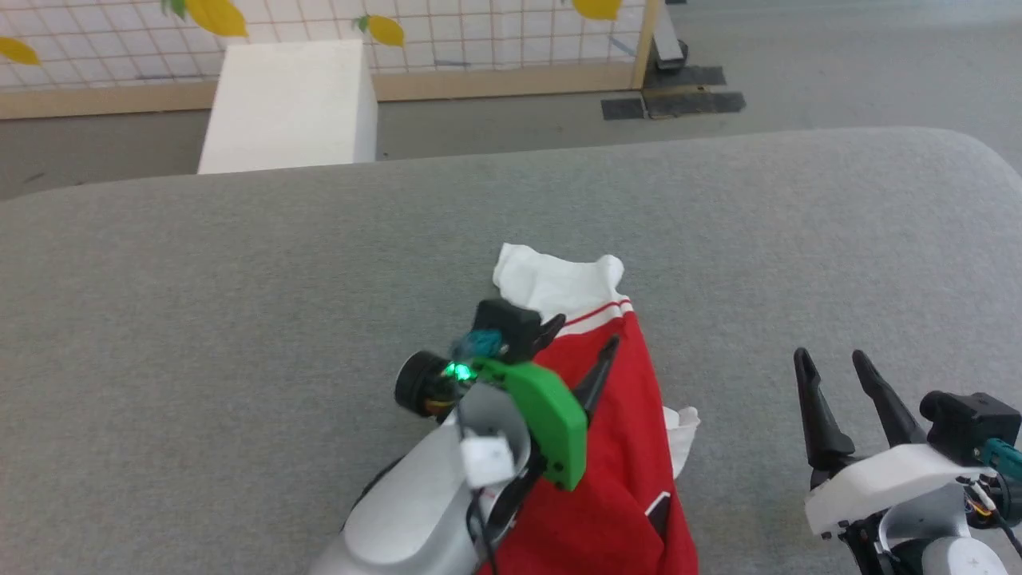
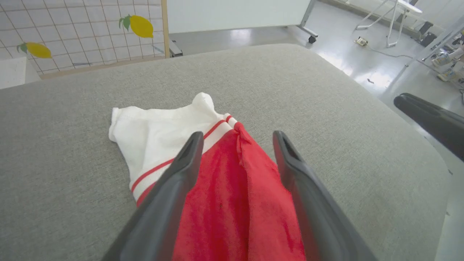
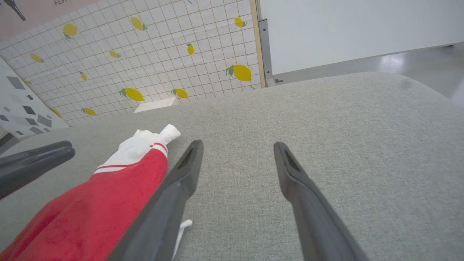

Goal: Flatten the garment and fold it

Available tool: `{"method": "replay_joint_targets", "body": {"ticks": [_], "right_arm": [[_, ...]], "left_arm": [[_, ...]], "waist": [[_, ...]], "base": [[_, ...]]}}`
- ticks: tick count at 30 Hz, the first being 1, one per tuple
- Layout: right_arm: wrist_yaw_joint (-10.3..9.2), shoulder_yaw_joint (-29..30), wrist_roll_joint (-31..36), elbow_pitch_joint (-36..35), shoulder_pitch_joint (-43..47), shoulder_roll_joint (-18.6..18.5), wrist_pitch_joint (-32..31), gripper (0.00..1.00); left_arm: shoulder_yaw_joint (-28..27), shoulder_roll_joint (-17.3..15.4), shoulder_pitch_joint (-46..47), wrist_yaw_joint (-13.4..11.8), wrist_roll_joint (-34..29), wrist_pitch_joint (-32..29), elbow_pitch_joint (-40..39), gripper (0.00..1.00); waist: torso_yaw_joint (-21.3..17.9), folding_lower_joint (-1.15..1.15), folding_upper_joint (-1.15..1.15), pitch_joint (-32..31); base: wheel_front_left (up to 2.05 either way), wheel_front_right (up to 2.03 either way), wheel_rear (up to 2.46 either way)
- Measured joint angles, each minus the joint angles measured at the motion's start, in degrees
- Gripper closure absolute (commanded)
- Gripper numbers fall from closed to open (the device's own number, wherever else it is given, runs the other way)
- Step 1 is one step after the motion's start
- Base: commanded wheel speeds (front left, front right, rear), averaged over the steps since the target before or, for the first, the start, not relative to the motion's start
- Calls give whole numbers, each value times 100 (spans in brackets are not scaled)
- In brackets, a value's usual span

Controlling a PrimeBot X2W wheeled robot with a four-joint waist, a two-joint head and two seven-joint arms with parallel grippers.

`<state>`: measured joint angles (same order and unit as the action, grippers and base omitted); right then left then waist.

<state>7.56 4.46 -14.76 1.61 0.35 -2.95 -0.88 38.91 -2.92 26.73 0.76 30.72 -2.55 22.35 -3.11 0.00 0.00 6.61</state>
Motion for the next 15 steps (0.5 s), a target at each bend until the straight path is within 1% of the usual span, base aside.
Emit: {"method": "replay_joint_targets", "body": {"ticks": [1, 3, 6, 9, 11, 12, 13, 14, 15], "right_arm": [[0, -23, -19, 20, -35, 0, 10, 0], [0, -60, -38, 49, -93, -1, 47, 0], [0, -110, -79, 114, -148, -1, 92, 0], [0, -175, -125, 167, -162, 0, 120, 0], [0, -200, -180, 200, -169, -1, 152, 0], [0, -218, -200, 218, -177, -1, 169, 0], [0, -225, -211, 232, -187, -1, 192, 0], [0, -232, -216, 244, -193, -1, 203, 0], [0, -234, -230, 259, -203, -1, 221, 0]], "left_arm": [[127, 1, 147, -77, 87, -183, 77, 0], [404, 7, 484, -323, 303, -646, 258, 0], [732, 9, 896, -677, 409, -1401, 593, 0], [1000, 8, 1202, -814, 420, -2084, 898, 0], [1100, 9, 1319, -800, 556, -2455, 1004, 0], [1160, 8, 1361, -766, 668, -2628, 1042, 19], [1203, 8, 1390, -727, 734, -2724, 1049, 56], [1218, 9, 1411, -692, 779, -2747, 1038, 100], [1228, 9, 1445, -666, 827, -2744, 1021, 100]], "waist": [[-46, 0, 0, 29], [-162, 0, 0, 98], [-327, 0, 0, 191], [-481, 0, 0, 270], [-571, 0, 0, 311], [-616, 0, 0, 330], [-657, 0, 0, 347], [-687, 0, 0, 360], [-717, 0, 0, 373]], "base": [[0, 0, 0], [0, 0, 0], [0, 0, 0], [0, 0, 0], [0, 0, 0], [0, 0, 0], [0, 0, 0], [0, 0, 0], [0, 0, 0]]}}
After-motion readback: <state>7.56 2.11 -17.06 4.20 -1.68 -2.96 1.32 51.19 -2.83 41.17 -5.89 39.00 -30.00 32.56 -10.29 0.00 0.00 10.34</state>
